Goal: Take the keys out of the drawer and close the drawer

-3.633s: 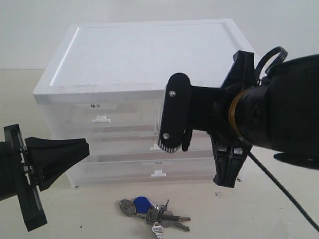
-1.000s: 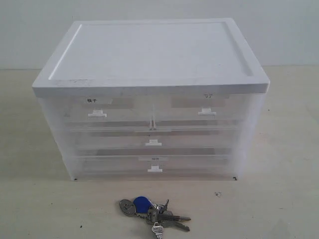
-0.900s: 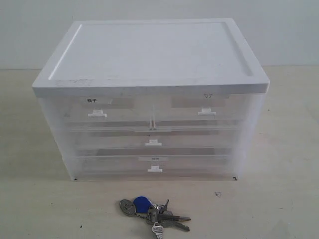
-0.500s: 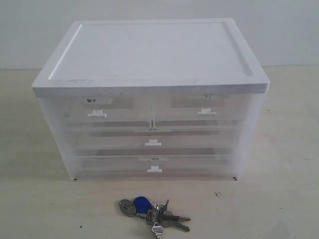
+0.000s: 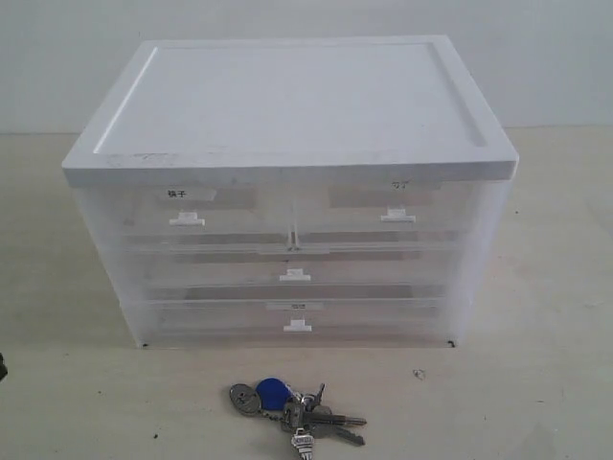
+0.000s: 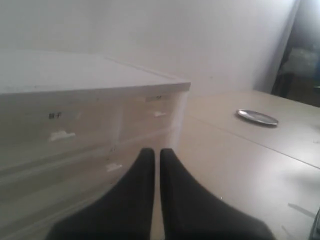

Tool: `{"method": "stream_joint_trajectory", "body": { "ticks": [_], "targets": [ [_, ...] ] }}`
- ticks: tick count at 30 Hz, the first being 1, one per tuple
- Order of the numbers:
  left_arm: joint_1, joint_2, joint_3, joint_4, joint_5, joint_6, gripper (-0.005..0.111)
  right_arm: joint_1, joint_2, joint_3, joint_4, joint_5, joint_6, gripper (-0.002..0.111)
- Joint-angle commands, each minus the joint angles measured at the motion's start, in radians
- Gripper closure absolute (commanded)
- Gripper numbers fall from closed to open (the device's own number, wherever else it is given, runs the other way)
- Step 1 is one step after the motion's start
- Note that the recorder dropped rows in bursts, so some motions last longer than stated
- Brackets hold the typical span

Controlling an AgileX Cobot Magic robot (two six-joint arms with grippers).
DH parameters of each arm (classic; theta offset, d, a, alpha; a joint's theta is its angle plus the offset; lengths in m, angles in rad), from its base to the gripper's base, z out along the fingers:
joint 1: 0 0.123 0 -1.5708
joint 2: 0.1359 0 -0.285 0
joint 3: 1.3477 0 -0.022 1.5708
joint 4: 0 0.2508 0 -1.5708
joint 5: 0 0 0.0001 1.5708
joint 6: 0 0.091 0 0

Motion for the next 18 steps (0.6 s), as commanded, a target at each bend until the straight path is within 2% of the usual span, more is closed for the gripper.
{"method": "stream_joint_trajectory", "body": {
  "ticks": [1, 6, 18],
  "targets": [
    [-0.004, 0.118, 0.004, 0.014, -0.087, -0.007, 0.102, 0.000, -0.004, 0.004, -0.004, 0.000, 0.002, 0.109],
    [-0.004, 0.263, 0.004, 0.017, -0.161, 0.007, 0.102, 0.000, -0.004, 0.004, 0.001, 0.030, 0.002, 0.109],
    [-0.004, 0.322, 0.004, 0.017, -0.093, -0.001, 0.102, 0.000, -0.004, 0.004, 0.014, 0.066, 0.004, 0.109]
  ]
}}
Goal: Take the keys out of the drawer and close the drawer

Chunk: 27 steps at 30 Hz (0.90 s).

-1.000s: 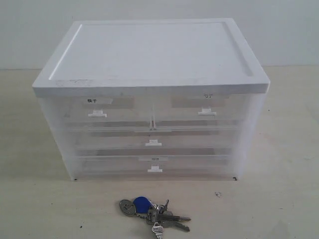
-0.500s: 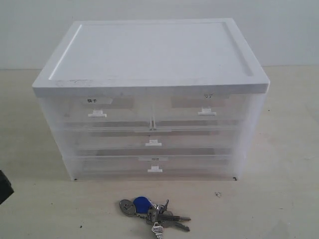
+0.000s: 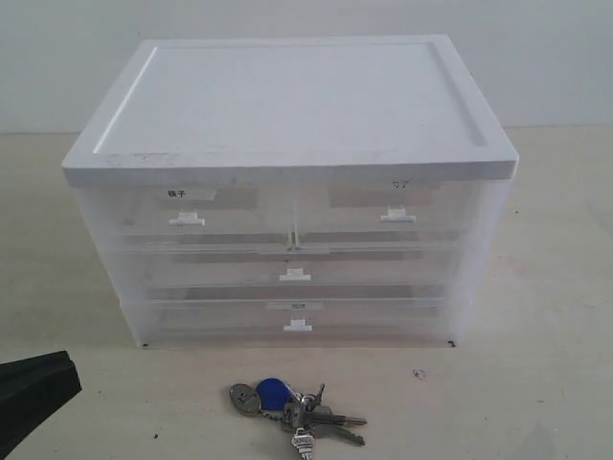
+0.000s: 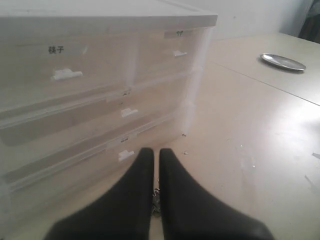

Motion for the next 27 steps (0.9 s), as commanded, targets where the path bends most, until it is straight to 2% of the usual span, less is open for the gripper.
{"method": "stream_joint_trajectory", "body": {
  "ticks": [1, 15, 20, 22, 27],
  "targets": [
    [-0.004, 0.002, 0.004, 0.005, 0.007, -0.005, 0.102, 0.000, -0.004, 0.002, 0.011, 0.006, 0.004, 0.109],
    [-0.004, 0.000, 0.004, 0.005, 0.007, -0.005, 0.102, 0.000, -0.004, 0.002, 0.013, 0.006, 0.006, 0.109],
    [0.006, -0.063, 0.004, 0.005, 0.007, -0.005, 0.102, 0.000, -0.004, 0.002, 0.013, 0.006, 0.005, 0.109],
    [0.031, -0.108, 0.004, 0.005, 0.007, -0.005, 0.102, -0.026, -0.004, 0.002, 0.019, 0.006, 0.005, 0.109],
    [0.152, -0.276, 0.004, 0.005, 0.007, -0.005, 0.102, -0.218, -0.004, 0.002, 0.026, 0.006, 0.005, 0.109]
  ]
}}
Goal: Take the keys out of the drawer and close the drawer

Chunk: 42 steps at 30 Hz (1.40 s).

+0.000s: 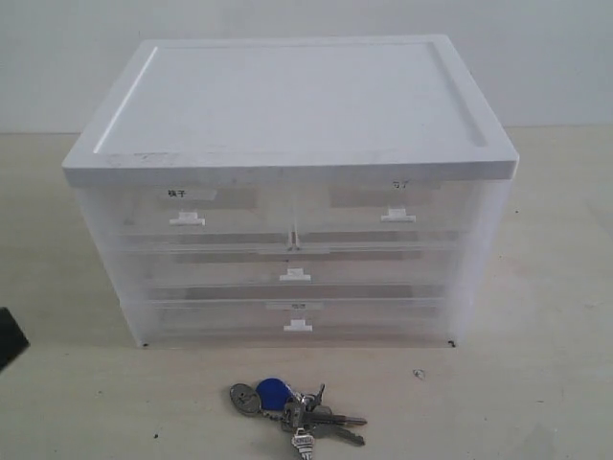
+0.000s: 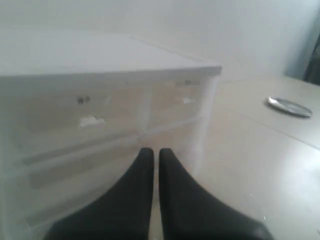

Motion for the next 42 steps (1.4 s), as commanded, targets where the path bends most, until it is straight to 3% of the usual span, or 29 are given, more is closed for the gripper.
{"method": "stream_joint_trajectory", "body": {
  "ticks": [1, 5, 11, 15, 18, 22, 37, 42],
  "targets": [
    [0.117, -0.152, 0.004, 0.001, -0.003, -0.005, 0.102, -0.177, -0.004, 0.002, 0.006, 0.002, -0.001, 0.109],
    [0.260, -0.284, 0.004, 0.001, -0.003, -0.005, 0.102, -0.389, -0.004, 0.002, 0.006, 0.002, -0.001, 0.109],
    [0.529, -0.285, 0.004, 0.001, -0.050, -0.005, 0.102, -0.676, -0.004, 0.002, 0.006, 0.001, -0.001, 0.109],
    [0.696, -0.285, 0.004, 0.001, -0.053, -0.005, 0.102, -0.827, -0.004, 0.002, 0.006, 0.001, -0.001, 0.109],
    [0.776, -0.285, 0.004, 0.001, -0.055, -0.005, 0.102, -0.892, -0.004, 0.002, 0.006, 0.001, -0.001, 0.109],
    [0.815, -0.285, 0.004, 0.001, -0.055, -0.005, 0.102, -0.914, -0.004, 0.002, 0.006, 0.001, -0.001, 0.109],
    [0.816, -0.285, 0.004, 0.001, -0.055, -0.005, 0.102, -0.914, -0.004, 0.002, 0.006, 0.001, -0.001, 0.109],
    [0.816, -0.285, 0.004, 0.143, -0.055, 0.001, 0.102, -0.914, -0.004, 0.002, 0.006, 0.001, -0.001, 0.109]
  ]
}}
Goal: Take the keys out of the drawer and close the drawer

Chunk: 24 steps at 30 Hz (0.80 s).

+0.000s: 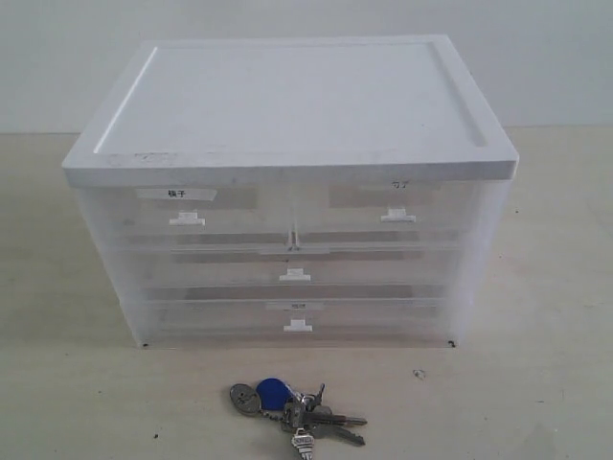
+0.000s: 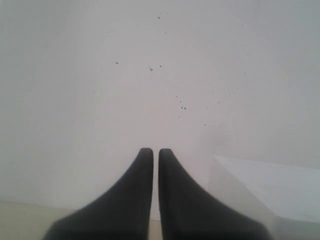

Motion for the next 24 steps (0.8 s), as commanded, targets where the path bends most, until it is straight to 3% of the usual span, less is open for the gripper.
{"method": "stream_joint_trajectory", "body": {
  "ticks": [1, 3, 5, 13, 24],
  "targets": [
    [0.002, -0.003, 0.004, 0.110, -0.011, 0.016, 0.102, -0.006, -0.004, 0.002, 0.001, 0.001, -0.001, 0.109],
    [0.002, -0.003, 0.004, 0.110, 0.022, 0.036, 0.102, -0.006, -0.004, 0.002, 0.001, 0.001, -0.001, 0.109],
    [0.022, -0.003, 0.004, 0.142, 0.164, 0.093, 0.102, -0.006, -0.004, 0.002, 0.003, -0.003, -0.001, 0.109],
    [0.061, -0.003, 0.004, 0.201, 0.485, 0.118, 0.102, -0.006, -0.004, 0.002, 0.003, -0.003, -0.001, 0.109],
    [0.061, -0.003, 0.004, 0.189, 0.515, 0.053, 0.102, -0.006, -0.004, 0.002, 0.003, -0.003, -0.001, 0.109]
  ]
}}
